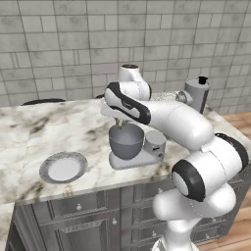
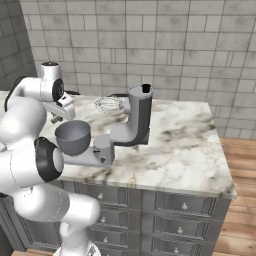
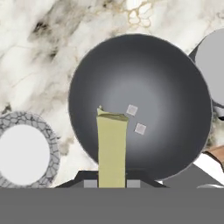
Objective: Add butter and sugar cubes to the stand mixer bowl and then turn on the stand mixer to begin making frosting.
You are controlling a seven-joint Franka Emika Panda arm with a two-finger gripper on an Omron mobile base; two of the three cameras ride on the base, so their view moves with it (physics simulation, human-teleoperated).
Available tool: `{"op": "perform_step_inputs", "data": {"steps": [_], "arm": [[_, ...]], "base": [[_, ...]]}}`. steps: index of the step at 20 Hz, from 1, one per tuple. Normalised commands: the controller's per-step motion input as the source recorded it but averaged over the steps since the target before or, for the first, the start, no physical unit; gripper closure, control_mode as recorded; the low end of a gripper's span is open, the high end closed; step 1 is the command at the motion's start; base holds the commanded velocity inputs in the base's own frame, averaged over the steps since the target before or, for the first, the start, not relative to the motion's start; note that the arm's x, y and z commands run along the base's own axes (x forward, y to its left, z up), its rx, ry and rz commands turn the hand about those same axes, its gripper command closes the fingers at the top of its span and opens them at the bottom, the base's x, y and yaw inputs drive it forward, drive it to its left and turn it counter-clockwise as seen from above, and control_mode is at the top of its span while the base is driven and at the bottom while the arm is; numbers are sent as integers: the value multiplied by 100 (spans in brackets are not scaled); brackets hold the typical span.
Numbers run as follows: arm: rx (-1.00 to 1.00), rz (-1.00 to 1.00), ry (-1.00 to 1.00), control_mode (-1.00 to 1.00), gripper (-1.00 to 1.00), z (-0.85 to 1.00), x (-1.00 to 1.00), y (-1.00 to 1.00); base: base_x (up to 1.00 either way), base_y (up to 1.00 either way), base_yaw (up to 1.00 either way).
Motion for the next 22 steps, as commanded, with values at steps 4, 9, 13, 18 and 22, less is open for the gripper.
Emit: {"op": "perform_step_inputs", "data": {"steps": [4,9,13,18,22], "arm": [[0,0,0,-100,100,-34,29,-6],[0,-1,0,-100,100,-45,21,-4],[0,-2,0,-100,100,-44,13,-19],[0,-2,0,-100,100,-36,11,-19],[0,-2,0,-100,100,-29,8,-13]], "base": [[0,0,0],[0,0,0],[0,0,0],[0,0,0],[0,0,0]]}}
